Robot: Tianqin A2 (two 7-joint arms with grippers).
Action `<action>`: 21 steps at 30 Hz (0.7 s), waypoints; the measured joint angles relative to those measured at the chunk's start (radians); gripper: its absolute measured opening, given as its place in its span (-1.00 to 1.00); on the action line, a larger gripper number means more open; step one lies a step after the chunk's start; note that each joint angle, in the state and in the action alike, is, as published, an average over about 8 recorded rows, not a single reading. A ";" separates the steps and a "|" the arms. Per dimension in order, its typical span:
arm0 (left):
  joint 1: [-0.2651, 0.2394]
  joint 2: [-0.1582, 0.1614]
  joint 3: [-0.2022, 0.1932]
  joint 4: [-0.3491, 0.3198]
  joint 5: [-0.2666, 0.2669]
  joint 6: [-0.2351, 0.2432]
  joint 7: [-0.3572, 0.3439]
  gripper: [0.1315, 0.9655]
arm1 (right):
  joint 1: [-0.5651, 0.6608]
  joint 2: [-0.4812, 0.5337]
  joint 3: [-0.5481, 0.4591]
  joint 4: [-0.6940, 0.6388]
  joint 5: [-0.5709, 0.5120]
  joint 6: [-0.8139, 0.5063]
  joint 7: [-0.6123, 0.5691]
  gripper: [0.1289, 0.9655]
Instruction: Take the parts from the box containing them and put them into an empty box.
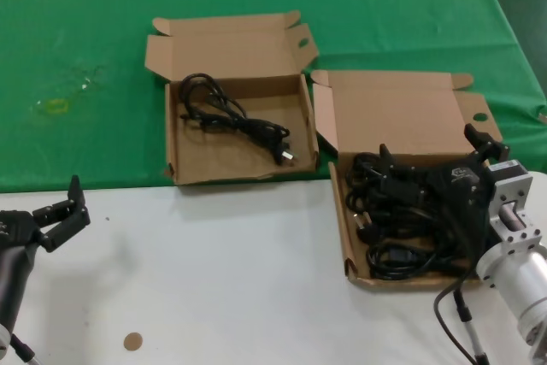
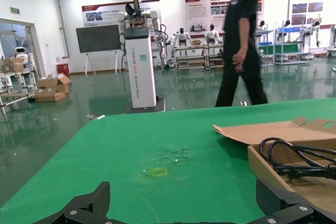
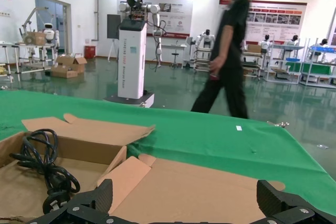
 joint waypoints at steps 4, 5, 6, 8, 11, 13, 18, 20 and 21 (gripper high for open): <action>0.000 0.000 0.000 0.000 0.000 0.000 0.000 1.00 | 0.000 0.000 0.000 0.000 0.000 0.000 0.000 1.00; 0.000 0.000 0.000 0.000 0.000 0.000 0.000 1.00 | 0.000 0.000 0.000 0.000 0.000 0.000 0.000 1.00; 0.000 0.000 0.000 0.000 0.000 0.000 0.000 1.00 | 0.000 0.000 0.000 0.000 0.000 0.000 0.000 1.00; 0.000 0.000 0.000 0.000 0.000 0.000 0.000 1.00 | 0.000 0.000 0.000 0.000 0.000 0.000 0.000 1.00; 0.000 0.000 0.000 0.000 0.000 0.000 0.000 1.00 | 0.000 0.000 0.000 0.000 0.000 0.000 0.000 1.00; 0.000 0.000 0.000 0.000 0.000 0.000 0.000 1.00 | 0.000 0.000 0.000 0.000 0.000 0.000 0.000 1.00; 0.000 0.000 0.000 0.000 0.000 0.000 0.000 1.00 | 0.000 0.000 0.000 0.000 0.000 0.000 0.000 1.00; 0.000 0.000 0.000 0.000 0.000 0.000 0.000 1.00 | 0.000 0.000 0.000 0.000 0.000 0.000 0.000 1.00; 0.000 0.000 0.000 0.000 0.000 0.000 0.000 1.00 | 0.000 0.000 0.000 0.000 0.000 0.000 0.000 1.00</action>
